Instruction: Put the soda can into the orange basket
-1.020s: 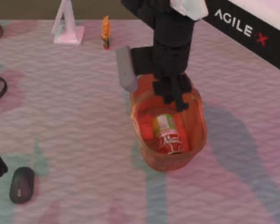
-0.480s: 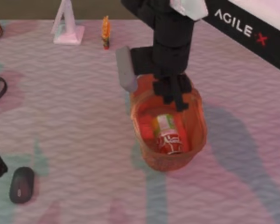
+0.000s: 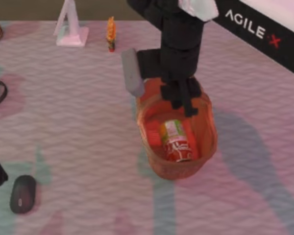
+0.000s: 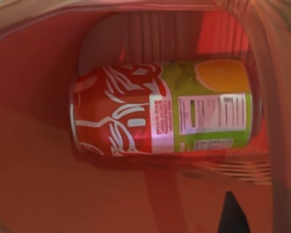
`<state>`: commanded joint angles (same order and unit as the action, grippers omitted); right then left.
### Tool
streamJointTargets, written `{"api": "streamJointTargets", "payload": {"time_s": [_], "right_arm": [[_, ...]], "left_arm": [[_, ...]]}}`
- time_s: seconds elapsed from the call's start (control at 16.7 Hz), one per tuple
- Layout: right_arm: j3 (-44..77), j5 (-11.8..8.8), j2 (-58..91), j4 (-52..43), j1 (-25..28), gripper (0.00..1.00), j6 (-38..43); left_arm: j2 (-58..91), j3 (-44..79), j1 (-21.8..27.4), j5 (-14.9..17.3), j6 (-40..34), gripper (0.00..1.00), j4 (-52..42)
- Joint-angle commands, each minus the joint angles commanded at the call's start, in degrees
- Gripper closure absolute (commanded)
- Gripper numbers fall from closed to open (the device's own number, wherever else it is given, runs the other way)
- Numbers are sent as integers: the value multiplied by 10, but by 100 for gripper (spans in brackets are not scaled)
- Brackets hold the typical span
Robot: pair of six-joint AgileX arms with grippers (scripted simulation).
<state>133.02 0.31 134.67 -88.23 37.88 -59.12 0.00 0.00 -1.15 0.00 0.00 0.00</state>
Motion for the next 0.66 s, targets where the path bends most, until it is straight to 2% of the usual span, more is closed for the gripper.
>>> {"api": "streamJointTargets", "payload": {"time_s": [0.66], "right_arm": [[161,0,23,-138,-15,100,-21]], "left_arm": [[0,0,0,0,0,0,0]]}}
